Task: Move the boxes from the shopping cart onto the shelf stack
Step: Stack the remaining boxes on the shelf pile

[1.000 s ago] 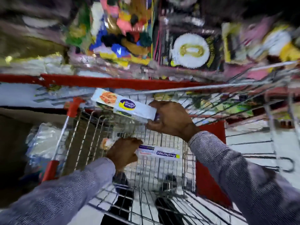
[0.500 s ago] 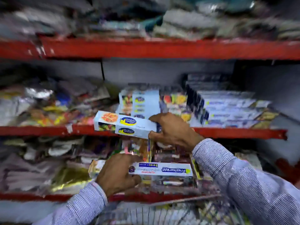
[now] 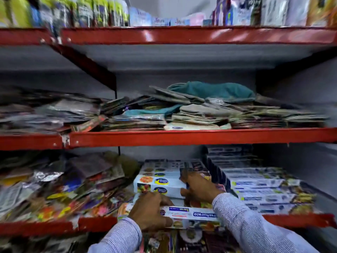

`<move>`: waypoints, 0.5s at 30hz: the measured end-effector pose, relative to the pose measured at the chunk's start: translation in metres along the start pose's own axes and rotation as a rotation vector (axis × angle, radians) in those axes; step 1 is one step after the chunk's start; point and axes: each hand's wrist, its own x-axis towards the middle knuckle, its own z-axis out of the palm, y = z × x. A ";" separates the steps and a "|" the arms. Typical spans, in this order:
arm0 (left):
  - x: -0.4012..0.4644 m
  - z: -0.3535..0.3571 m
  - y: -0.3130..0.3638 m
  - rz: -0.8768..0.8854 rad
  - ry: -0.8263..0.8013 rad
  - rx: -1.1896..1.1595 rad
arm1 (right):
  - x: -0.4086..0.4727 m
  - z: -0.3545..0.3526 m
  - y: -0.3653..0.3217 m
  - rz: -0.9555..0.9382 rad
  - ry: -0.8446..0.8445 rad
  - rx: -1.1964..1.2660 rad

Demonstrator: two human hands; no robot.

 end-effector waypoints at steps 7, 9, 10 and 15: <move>0.016 0.005 -0.014 0.003 -0.006 -0.004 | 0.032 0.031 0.018 0.077 -0.027 0.109; 0.018 0.006 -0.017 -0.004 -0.012 -0.006 | 0.039 0.036 0.020 0.040 -0.015 0.069; 0.019 0.006 -0.019 -0.011 -0.013 -0.007 | 0.042 0.039 0.020 0.031 -0.012 0.069; 0.024 0.008 -0.025 -0.016 -0.009 -0.033 | 0.046 0.045 0.022 -0.007 0.093 0.042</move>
